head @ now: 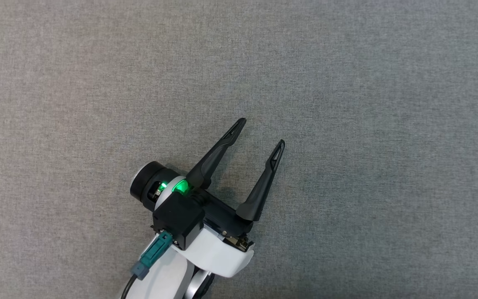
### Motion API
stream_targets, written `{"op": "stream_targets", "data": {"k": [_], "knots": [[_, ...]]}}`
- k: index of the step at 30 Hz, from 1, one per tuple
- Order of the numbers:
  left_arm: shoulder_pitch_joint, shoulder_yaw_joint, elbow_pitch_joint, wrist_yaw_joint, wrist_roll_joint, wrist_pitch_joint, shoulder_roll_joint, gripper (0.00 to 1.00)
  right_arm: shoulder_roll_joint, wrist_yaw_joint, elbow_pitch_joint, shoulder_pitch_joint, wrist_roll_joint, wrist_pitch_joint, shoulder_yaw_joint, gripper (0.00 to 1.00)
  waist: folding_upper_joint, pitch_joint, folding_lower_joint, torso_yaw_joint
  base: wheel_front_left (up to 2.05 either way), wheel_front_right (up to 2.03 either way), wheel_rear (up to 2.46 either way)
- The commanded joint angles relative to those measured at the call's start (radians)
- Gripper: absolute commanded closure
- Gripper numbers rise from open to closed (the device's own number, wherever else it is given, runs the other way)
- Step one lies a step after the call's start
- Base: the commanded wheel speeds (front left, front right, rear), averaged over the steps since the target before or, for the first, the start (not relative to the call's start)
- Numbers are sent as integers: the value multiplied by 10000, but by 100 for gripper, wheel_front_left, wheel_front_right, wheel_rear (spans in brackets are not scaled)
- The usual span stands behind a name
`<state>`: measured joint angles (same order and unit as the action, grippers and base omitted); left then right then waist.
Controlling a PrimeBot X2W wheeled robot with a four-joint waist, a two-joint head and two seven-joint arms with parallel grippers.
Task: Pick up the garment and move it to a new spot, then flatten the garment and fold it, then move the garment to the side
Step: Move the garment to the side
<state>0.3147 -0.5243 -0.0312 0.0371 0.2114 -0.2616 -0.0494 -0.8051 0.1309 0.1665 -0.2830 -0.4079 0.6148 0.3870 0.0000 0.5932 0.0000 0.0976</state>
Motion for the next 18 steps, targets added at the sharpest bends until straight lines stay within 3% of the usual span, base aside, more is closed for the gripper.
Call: {"op": "stream_targets", "data": {"k": [1, 4, 5, 6, 7, 18], "knots": [[52, 59, -38, -9, 4, -36, -35, 0, 2, -2, 69, -117, 97, 13, 100, 100, 0, 60, 0, 39, 0, 0, 0], [81, 70, -19, 26, -4, -36, -36, 0, 97, -2, 283, -212, 260, 50, 326, 100, 0, 186, 0, 122, 0, 0, 0], [72, 69, -4, 28, -7, -36, -33, 0, 120, -2, 318, -219, 311, 22, 381, 95, 0, 213, 0, 146, 0, 0, 0], [57, 69, 13, 33, -14, -36, -32, 0, 143, -2, 369, -262, 379, -22, 430, 40, 0, 234, 0, 166, 0, 0, 0], [36, 79, 31, 35, -26, -36, -33, 0, 179, -2, 471, -321, 472, 7, 502, 0, 0, 247, 0, 181, 0, 0, 0], [-192, 272, 251, -19, -62, -36, -36, 0, 303, -2, 885, -840, 1539, 27, 736, 0, 0, -250, 0, 53, 0, 0, 0]]}}
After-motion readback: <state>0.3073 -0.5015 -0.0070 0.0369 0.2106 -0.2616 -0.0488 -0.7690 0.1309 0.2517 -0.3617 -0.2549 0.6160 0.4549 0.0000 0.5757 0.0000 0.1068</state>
